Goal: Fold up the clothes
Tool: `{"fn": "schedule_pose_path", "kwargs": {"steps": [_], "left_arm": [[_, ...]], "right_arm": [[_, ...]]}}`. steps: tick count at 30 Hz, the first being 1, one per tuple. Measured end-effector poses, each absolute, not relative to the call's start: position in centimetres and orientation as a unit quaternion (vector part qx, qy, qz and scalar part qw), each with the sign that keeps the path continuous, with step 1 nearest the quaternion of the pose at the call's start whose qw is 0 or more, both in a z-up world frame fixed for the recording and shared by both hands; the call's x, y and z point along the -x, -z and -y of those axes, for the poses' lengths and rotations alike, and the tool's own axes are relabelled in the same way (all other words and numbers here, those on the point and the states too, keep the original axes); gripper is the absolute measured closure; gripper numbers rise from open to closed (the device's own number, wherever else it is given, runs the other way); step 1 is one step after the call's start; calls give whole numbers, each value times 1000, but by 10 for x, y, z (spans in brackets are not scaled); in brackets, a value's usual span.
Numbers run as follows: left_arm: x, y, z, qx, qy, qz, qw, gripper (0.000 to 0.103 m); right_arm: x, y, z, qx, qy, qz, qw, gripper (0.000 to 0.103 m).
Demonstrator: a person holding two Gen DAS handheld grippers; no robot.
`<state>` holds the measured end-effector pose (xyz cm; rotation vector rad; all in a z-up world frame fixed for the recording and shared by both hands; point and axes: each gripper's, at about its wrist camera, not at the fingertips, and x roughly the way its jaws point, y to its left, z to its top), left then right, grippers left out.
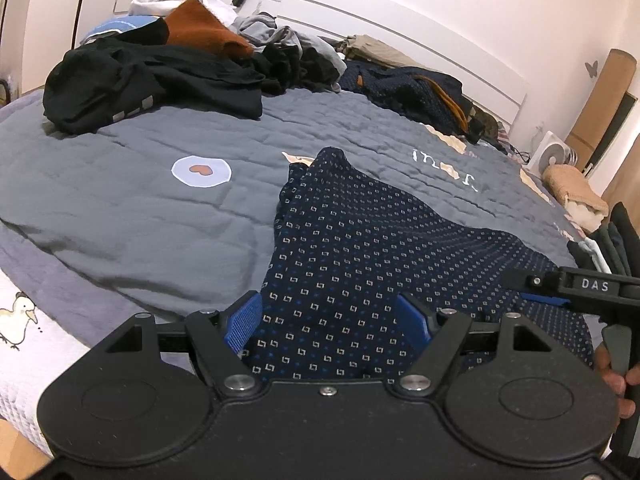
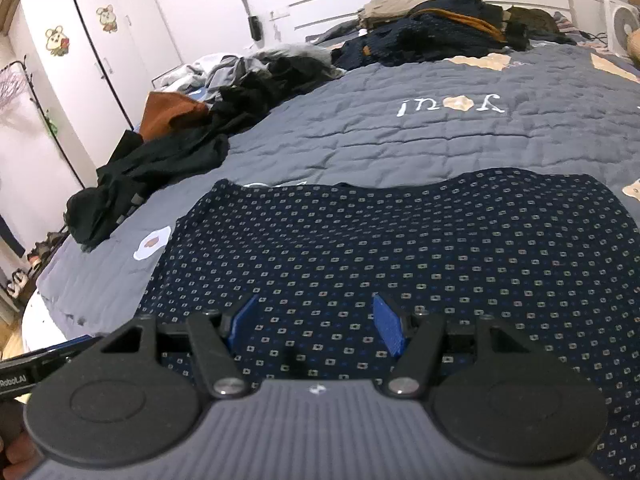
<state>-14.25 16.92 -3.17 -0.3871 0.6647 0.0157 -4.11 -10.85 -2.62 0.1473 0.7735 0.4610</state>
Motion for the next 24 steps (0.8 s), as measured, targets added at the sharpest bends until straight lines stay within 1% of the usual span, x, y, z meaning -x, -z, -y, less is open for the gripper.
{"fn": "schedule_pose_path", "kwargs": {"steps": [6, 16, 24], "left_arm": [[146, 35, -172, 186, -8, -330, 925, 29], [157, 47, -188, 215, -30, -343, 914, 29], [159, 49, -194, 223, -38, -348, 910, 29]], "right_arm": [[45, 28, 95, -59, -234, -376, 895, 40], [50, 25, 77, -57, -254, -378, 889, 40], [54, 32, 63, -37, -249, -415, 874, 41]]}}
